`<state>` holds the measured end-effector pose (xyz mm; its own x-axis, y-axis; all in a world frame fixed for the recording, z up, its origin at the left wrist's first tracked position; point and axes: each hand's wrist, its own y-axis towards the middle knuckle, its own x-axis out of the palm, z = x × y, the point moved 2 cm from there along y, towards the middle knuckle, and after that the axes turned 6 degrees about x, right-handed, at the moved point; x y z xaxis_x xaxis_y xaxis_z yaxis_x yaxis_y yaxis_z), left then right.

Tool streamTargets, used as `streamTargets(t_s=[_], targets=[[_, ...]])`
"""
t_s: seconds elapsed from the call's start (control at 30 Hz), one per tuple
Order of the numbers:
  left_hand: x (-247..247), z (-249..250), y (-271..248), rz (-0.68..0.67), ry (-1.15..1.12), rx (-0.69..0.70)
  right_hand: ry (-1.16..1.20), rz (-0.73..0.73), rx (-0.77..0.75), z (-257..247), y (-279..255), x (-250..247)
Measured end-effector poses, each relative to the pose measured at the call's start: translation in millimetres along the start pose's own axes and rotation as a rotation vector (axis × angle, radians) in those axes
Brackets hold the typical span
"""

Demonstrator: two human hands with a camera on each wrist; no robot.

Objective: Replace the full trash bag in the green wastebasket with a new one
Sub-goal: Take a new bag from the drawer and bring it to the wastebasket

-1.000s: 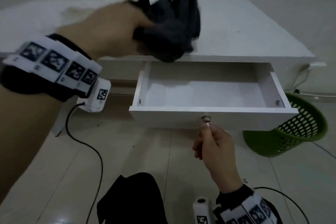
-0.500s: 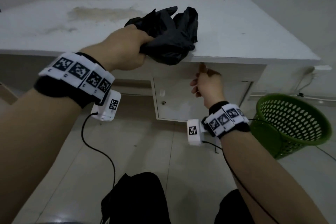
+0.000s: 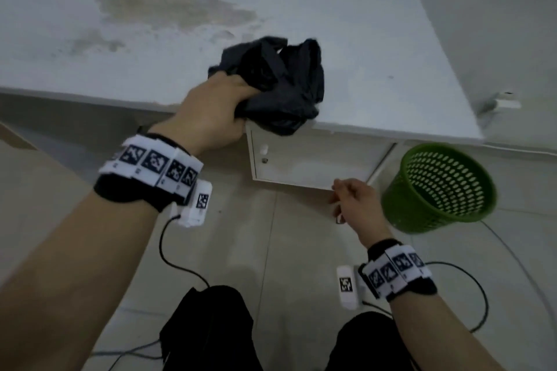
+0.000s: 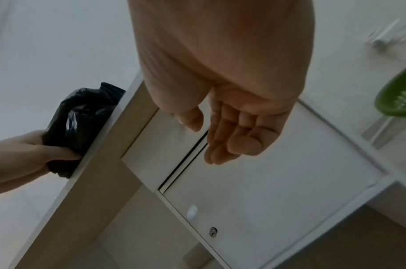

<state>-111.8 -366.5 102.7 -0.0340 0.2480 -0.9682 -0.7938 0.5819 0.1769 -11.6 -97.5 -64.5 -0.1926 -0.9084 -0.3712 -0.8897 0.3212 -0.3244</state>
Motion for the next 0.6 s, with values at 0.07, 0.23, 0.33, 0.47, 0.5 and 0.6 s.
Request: streamTargets(t_s=[0.07,0.23,0.33,0.47,0.5,0.6], targets=[[-14,13,-10,-0.065,-0.105,-0.031,-0.034,-0.015,0.076,-13,-36,-27],[-48,72,-54,-0.256,-0.315,-0.138,-0.145,-0.046,0.356,-23,-157,-103],[-51,125,-79,-0.507,-0.435,-0.212,-0.239,-0.12,0.554,5,-239,-140],[-48,202,-84,-0.668,-0.602,-0.207,-0.407,-0.24,0.769,63,-326,-198],[-43,221,-80,-0.686,-0.626,-0.179,-0.406,-0.232,0.813,74,-340,-215],[-19,270,-64,-0.732,-0.654,-0.122,-0.361,-0.173,0.928,98,-363,-264]])
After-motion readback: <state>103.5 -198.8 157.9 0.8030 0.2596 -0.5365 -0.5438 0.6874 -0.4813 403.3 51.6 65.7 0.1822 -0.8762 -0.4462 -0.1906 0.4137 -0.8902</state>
